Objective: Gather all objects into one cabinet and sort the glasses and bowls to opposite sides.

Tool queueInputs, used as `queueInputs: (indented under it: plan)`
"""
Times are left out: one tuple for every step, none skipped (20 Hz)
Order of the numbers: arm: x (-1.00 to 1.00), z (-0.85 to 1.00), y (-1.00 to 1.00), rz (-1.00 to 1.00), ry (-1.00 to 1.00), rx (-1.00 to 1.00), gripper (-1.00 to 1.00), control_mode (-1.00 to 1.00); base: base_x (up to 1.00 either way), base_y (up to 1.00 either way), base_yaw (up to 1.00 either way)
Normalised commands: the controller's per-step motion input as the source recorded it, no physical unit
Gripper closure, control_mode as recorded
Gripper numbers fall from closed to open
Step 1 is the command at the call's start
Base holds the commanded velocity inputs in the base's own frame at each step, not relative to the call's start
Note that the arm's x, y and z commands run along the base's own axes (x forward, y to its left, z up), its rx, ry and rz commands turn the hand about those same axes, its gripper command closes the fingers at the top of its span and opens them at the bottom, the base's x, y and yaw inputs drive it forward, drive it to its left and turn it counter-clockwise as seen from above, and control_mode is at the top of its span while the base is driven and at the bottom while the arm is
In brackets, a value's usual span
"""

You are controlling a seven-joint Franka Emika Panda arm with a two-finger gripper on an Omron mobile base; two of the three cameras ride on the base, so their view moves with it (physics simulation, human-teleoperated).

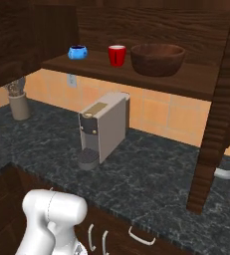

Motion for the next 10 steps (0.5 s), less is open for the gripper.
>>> queueInputs:
  plan:
    - [0.0,0.0,0.0,0.0,0.0,0.0,1.0,1.0,0.69,0.0,0.0]
    - [0.0,0.0,0.0,0.0,0.0,0.0,1.0,1.0,0.81,-0.04,-0.02]
    - [0.0,0.0,0.0,0.0,0.0,0.0,1.0,1.0,0.59,0.0,-0.08]
    - [0.0,0.0,0.0,0.0,0.0,0.0,1.0,1.0,0.31,0.0,-0.06]
    - [0.0,0.0,0.0,0.0,0.0,0.0,1.0,1.0,0.36,-0.01,-0.09]
    - [0.0,0.0,0.0,0.0,0.0,0.0,1.0,1.0,0.5,-0.13,-0.11]
    - [0.0,0.0,0.0,0.0,0.0,0.0,1.0,1.0,0.47,-0.04,-0.11]
    - [0.0,0.0,0.0,0.0,0.0,0.0,1.0,1.0,0.31,0.0,-0.08]
    - [0.0,0.0,0.0,0.0,0.0,0.0,1.0,1.0,0.31,0.0,-0.07]
    - [0.0,0.0,0.0,0.0,0.0,0.0,1.0,1.0,0.22,0.0,-0.05]
